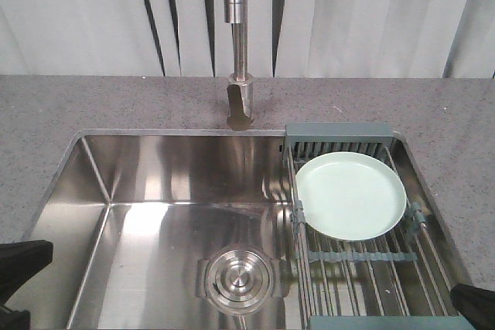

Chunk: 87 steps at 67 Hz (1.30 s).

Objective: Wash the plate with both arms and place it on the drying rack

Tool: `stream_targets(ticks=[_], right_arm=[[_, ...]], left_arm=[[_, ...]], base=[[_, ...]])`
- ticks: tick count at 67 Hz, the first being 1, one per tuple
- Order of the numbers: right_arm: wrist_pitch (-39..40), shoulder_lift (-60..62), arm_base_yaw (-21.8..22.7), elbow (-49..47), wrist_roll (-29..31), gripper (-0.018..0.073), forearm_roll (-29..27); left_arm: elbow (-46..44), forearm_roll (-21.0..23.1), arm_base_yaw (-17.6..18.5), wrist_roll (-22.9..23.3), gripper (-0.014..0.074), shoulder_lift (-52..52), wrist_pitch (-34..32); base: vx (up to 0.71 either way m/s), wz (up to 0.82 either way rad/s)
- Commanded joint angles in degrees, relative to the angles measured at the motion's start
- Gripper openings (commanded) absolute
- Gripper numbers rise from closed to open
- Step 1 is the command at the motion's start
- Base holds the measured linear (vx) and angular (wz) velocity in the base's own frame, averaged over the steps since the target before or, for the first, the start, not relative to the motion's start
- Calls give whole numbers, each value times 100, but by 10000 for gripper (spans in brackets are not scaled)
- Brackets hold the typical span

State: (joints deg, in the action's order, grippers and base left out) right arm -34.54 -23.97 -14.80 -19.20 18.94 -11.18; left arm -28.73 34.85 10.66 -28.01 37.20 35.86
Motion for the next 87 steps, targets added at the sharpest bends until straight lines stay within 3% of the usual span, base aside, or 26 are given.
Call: stream_targets(ticks=[1,41,48,58,66,78,87], right_arm=[[350,-34,20,-161,40,-4,-7],[350,-34,20,-161,40,-4,-7],[350,-34,20,-161,40,-4,-7],[350,-34,20,-161,40,-4,-7],[350,-34,20,-161,40,-4,-7],[350,-34,20,-161,40,-4,-7],[350,-34,20,-161,40,-4,-7]], left_arm=[[-134,209,-6,2,-6,4,-256],[-111,147,-6,2,-6,4,-256],[-111,-549,-6,290,-6,4,-300],[-17,-2009,-6,1930,-6,-21,-378],[539,-2603,-6,2612,-6,-276,-1223],[1891,-2647,-6,2643,-6,-1129,-2831],[2725,-2710,-12,2643,-6,-1845,-3656]], base=[[0,0],[0,0],[0,0],[0,0],[0,0],[0,0],[0,0]])
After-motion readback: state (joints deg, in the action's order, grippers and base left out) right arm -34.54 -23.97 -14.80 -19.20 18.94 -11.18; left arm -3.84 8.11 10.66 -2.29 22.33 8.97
